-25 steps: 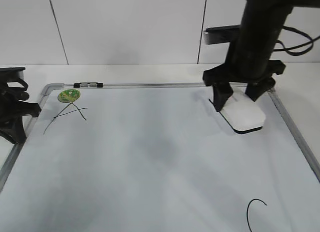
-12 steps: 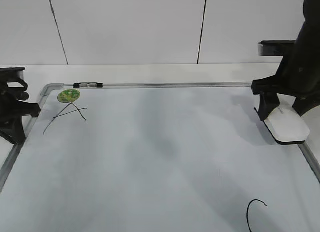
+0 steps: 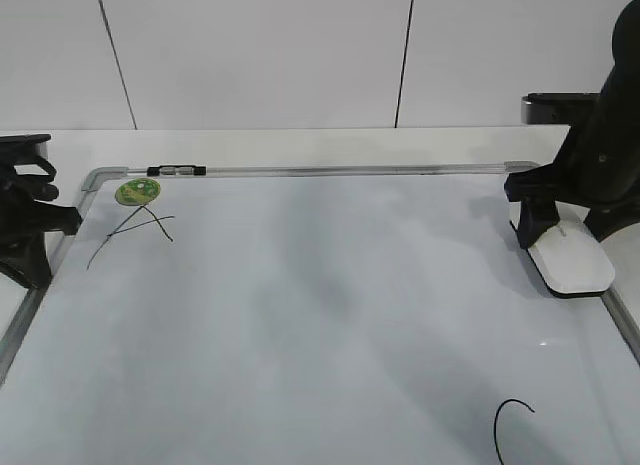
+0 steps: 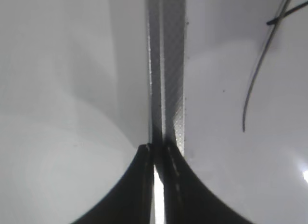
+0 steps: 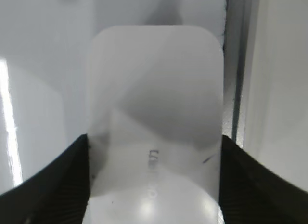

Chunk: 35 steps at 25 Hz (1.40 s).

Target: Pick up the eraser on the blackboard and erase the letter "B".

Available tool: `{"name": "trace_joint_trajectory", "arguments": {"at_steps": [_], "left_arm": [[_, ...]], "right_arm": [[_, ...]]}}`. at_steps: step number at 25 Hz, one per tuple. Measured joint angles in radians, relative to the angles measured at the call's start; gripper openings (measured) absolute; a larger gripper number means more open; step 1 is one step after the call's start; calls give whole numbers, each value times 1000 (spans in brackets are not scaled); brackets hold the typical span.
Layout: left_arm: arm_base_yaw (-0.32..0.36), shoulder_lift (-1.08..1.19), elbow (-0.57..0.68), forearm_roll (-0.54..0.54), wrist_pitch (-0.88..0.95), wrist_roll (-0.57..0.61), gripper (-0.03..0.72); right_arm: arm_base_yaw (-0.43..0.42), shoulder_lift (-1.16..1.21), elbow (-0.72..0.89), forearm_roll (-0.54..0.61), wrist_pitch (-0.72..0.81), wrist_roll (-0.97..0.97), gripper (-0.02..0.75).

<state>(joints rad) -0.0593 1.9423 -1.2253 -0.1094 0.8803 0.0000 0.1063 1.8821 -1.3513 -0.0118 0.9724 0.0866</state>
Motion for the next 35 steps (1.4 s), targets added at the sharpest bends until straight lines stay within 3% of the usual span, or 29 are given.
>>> {"name": "trace_joint_trajectory", "arguments": {"at_steps": [35], "left_arm": [[0,0,-2,0,2,0,17]], "right_arm": [[-11,0,51,-47,-60,0,535]]}}
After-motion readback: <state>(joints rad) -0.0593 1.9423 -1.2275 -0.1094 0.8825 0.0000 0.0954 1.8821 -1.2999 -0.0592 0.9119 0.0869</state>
